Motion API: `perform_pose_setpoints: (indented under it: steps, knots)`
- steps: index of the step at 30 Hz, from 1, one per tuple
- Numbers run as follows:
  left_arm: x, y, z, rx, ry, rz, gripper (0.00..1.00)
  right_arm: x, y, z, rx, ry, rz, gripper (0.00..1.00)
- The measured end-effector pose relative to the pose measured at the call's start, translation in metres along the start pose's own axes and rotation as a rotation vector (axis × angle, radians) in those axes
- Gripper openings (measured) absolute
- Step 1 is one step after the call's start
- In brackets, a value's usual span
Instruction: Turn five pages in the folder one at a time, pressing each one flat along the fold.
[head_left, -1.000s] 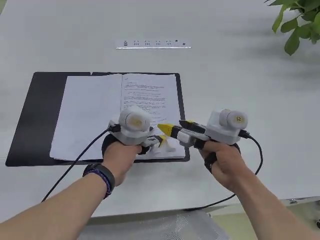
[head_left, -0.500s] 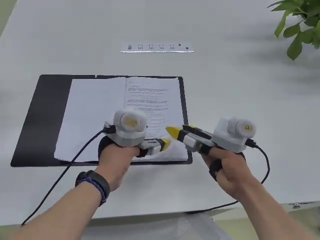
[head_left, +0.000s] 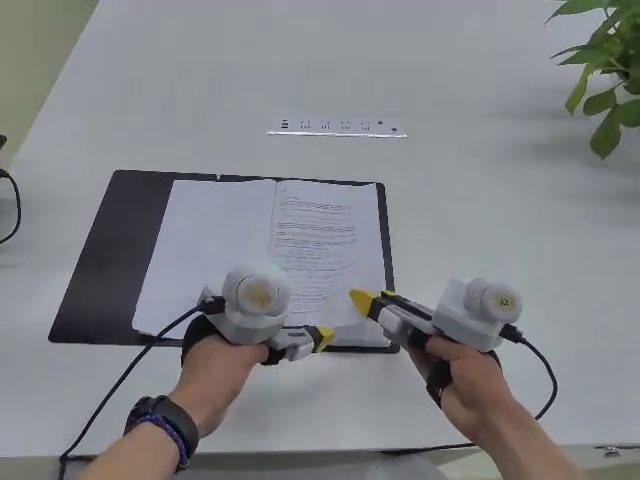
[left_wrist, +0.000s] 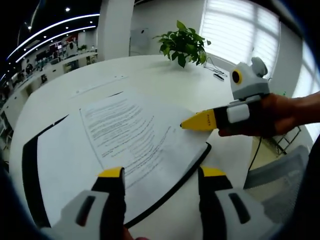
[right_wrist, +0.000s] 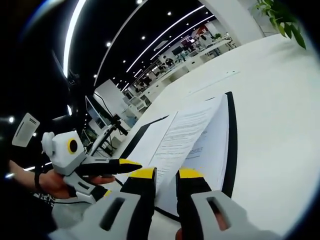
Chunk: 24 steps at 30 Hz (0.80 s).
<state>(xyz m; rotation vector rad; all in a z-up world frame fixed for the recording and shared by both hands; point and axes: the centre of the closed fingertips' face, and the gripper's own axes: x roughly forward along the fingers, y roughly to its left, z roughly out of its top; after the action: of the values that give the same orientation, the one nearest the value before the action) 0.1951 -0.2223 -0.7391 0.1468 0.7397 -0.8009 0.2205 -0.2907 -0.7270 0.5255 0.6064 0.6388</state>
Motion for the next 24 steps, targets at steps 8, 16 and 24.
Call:
perform_pose_setpoints:
  steps: [8,16,24]
  knots:
    - [-0.026,0.011,-0.003,0.000,-0.016,0.034,0.59,0.002,0.012,0.008,0.008,-0.040,0.024,0.00]
    - [-0.053,0.026,-0.005,-0.024,-0.048,0.074,0.59,0.011,0.030,0.011,-0.025,-0.036,0.049,0.00]
    - [-0.078,0.043,-0.010,-0.063,-0.082,0.122,0.60,0.023,0.044,0.008,-0.029,-0.015,0.072,0.00]
